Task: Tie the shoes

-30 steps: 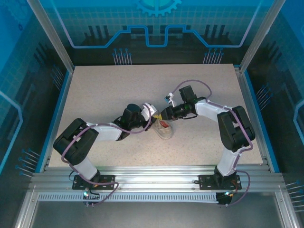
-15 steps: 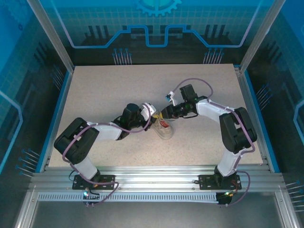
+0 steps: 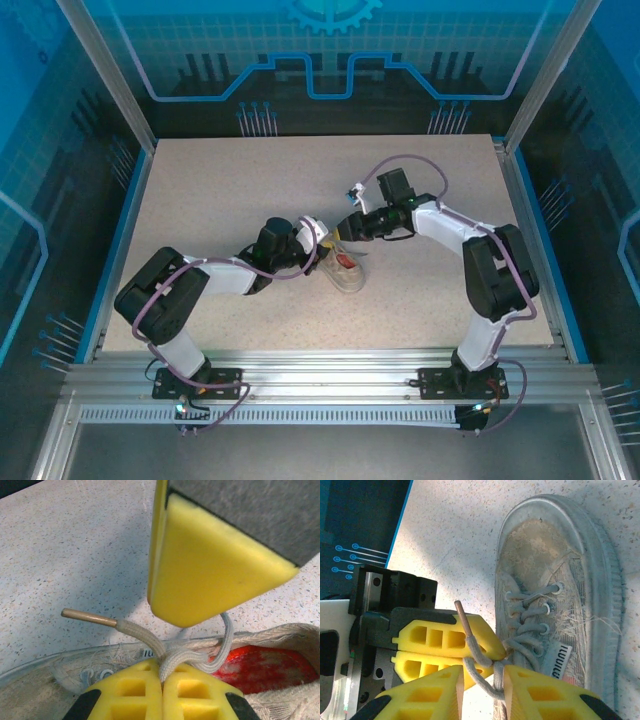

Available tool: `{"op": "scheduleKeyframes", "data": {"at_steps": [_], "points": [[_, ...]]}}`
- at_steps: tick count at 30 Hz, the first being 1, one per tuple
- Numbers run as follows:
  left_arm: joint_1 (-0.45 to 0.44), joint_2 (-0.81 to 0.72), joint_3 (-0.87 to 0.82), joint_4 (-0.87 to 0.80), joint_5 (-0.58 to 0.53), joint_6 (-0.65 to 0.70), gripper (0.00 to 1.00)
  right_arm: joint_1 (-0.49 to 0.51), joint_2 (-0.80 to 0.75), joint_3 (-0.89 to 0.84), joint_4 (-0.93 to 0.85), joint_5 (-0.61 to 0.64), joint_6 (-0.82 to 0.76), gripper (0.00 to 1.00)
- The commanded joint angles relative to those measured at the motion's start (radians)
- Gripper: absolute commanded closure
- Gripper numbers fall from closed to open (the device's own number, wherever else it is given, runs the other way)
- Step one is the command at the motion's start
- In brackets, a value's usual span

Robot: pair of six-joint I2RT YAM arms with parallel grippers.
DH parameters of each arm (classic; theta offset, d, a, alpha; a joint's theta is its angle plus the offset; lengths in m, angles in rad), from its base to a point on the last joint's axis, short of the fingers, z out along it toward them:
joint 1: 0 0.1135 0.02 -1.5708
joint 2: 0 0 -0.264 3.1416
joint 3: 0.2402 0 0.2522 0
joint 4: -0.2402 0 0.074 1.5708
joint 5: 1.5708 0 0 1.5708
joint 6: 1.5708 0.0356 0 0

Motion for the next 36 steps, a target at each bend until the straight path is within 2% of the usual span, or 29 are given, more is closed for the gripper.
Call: {"op": "scheduleKeyframes", "data": {"at_steps": [1, 7, 15, 32, 34, 36], "points": [[0.009, 0.010, -0.007, 0.048, 0.028, -0.014, 1.00, 0.006, 0.033, 0.018, -0.046, -0.029, -0.032, 0.74], [0.011, 0.011, -0.009, 0.050, 0.037, -0.014, 1.00, 0.006, 0.042, 0.013, -0.052, -0.032, -0.044, 0.76], [0.015, 0.010, -0.014, 0.063, 0.050, -0.017, 1.00, 0.006, 0.068, 0.017, -0.071, -0.061, -0.068, 0.71], [0.021, 0.029, 0.017, 0.047, 0.104, -0.027, 1.00, 0.021, 0.104, 0.047, -0.098, -0.113, -0.113, 0.70], [0.020, 0.032, 0.020, 0.046, 0.112, -0.031, 1.00, 0.023, 0.099, 0.054, -0.099, -0.116, -0.121, 0.76], [0.021, 0.031, 0.023, 0.043, 0.114, -0.032, 1.00, 0.022, 0.080, 0.049, -0.089, -0.103, -0.123, 0.91]]}}
